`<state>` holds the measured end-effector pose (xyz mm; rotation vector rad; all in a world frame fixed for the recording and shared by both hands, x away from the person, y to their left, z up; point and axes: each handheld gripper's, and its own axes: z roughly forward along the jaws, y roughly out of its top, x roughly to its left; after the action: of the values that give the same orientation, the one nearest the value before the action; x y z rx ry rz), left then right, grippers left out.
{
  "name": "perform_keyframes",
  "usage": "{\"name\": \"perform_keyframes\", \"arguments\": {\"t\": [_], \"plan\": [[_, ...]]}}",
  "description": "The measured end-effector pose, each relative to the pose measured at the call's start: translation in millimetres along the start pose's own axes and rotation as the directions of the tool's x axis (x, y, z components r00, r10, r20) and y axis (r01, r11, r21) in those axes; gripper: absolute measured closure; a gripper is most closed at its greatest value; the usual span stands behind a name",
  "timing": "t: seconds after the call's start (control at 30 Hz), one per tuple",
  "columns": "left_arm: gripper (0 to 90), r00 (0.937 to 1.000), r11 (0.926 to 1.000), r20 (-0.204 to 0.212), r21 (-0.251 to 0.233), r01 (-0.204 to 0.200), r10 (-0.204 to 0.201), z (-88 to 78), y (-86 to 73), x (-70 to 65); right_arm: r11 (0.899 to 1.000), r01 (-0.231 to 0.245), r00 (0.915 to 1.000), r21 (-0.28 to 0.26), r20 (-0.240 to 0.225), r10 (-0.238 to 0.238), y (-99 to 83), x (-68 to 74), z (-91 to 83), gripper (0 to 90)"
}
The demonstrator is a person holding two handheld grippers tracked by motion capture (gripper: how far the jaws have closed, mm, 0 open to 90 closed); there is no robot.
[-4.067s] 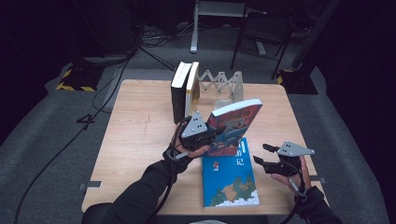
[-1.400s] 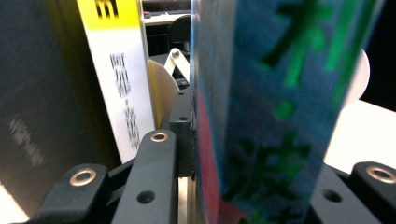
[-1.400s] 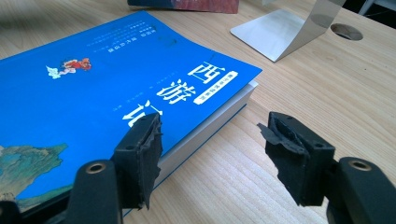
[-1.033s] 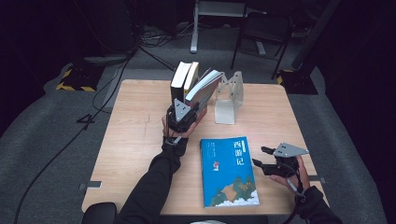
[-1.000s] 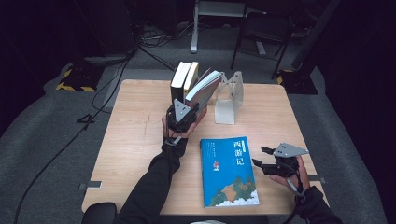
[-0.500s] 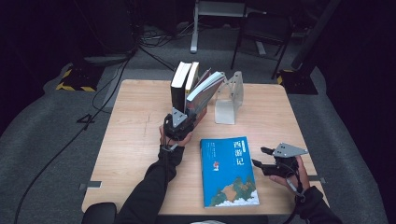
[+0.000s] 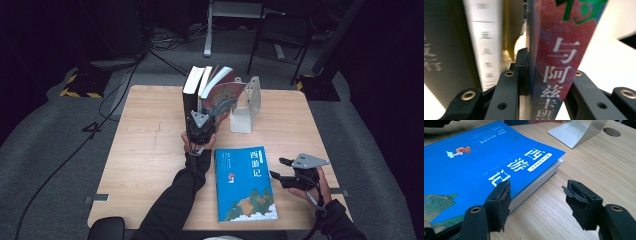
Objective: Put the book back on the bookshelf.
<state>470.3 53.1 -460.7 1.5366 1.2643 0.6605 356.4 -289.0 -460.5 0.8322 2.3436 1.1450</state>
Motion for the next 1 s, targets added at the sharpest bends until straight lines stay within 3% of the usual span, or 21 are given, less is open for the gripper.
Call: {"name": "perform_keyframes", "arguments": {"t": [0.13, 0.27, 0.37, 0.73, 0.83, 1.0], "plan": [[73.7, 0.9999, 0.9998, 0.004, -0.016, -0.010, 0.010, -3.9, -3.0, 7.2, 1.000, 0.007, 1.0000, 0.003, -0.001, -0.007, -0.1, 0.6, -0.2, 36.4], [73.8, 0.9987, 0.9984, -0.003, -0.027, -0.050, 0.050, -10.0, -7.1, 3.9, 1.000, -0.002, 1.0000, 0.006, -0.002, 0.002, -1.1, -0.8, 1.0, 36.4], [73.7, 0.9983, 0.9978, -0.009, -0.032, -0.057, 0.057, -8.7, -7.2, 0.0, 1.000, 0.007, 1.0000, 0.006, 0.000, -0.007, 0.1, 1.3, 0.9, 36.4], [72.8, 0.9995, 0.9990, -0.002, -0.033, -0.030, 0.030, 14.1, -1.0, -16.4, 1.000, 0.010, 0.9999, 0.012, -0.004, -0.010, -0.6, 1.1, 2.7, 36.4], [71.5, 0.9980, 0.9976, 0.004, -0.030, -0.062, 0.063, 19.6, 1.0, -22.9, 1.000, 0.013, 0.9999, 0.011, -0.006, -0.013, -0.8, 0.7, 2.3, 36.3], [68.5, 0.9900, 0.9903, 0.028, -0.021, -0.138, 0.138, 24.4, 3.4, -28.0, 1.000, 0.018, 0.9998, 0.011, -0.005, -0.018, -0.8, 0.8, 1.6, 36.2]]}}
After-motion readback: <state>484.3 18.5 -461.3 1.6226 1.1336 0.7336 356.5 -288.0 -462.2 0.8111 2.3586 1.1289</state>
